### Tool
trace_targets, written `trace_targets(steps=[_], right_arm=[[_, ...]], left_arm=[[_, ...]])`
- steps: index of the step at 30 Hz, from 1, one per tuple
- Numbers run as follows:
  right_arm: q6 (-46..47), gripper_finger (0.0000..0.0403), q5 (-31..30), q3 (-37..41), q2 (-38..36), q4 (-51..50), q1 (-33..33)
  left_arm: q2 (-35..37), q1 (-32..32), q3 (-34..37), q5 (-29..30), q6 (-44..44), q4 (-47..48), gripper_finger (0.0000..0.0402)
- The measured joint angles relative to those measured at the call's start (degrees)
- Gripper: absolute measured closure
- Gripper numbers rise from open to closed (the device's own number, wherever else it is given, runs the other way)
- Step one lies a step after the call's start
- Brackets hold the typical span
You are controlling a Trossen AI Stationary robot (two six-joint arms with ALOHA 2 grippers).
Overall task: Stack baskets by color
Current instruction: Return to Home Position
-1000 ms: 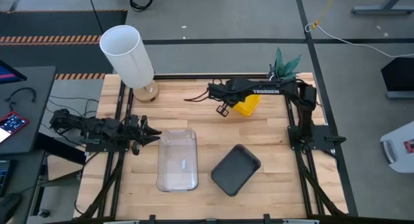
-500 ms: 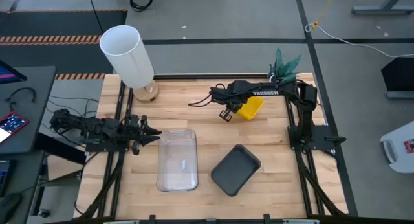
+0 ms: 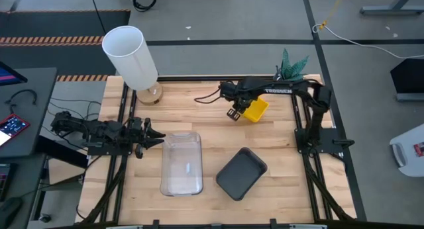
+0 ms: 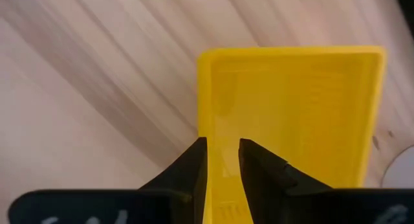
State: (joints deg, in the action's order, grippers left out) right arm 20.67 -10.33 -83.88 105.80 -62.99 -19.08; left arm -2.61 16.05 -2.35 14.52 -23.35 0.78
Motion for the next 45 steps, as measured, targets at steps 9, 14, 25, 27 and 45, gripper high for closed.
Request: trace_targets(steps=[9,14,25,27,45], right_arm=[[-0.18,0.0307,-1.66,0.0,-5.93,-0.15,0.03],[-2.52,0.0309,-3.09,2.95,-10.77,2.24,1.11],[0.12,0.0309,-1.38,25.01,-27.19,19.27,1.43],[0.52,0.031,-1.09,28.56,-30.29,21.11,1.32],[3.84,0.0312,-2.49,49.5,-57.53,32.88,1.23]], left_arm=[[0.0,-0.01,0.0,0.0,-0.02,0.0,0.0285],[0.0,0.0,-0.02,-0.04,-0.04,0.03,0.0285],[0.0,-0.01,-0.11,-1.27,0.0,0.36,0.0285],[0.0,0.0,-0.11,-1.27,0.06,0.35,0.0285],[0.02,-0.02,-0.22,2.29,0.0,0.89,0.0285]])
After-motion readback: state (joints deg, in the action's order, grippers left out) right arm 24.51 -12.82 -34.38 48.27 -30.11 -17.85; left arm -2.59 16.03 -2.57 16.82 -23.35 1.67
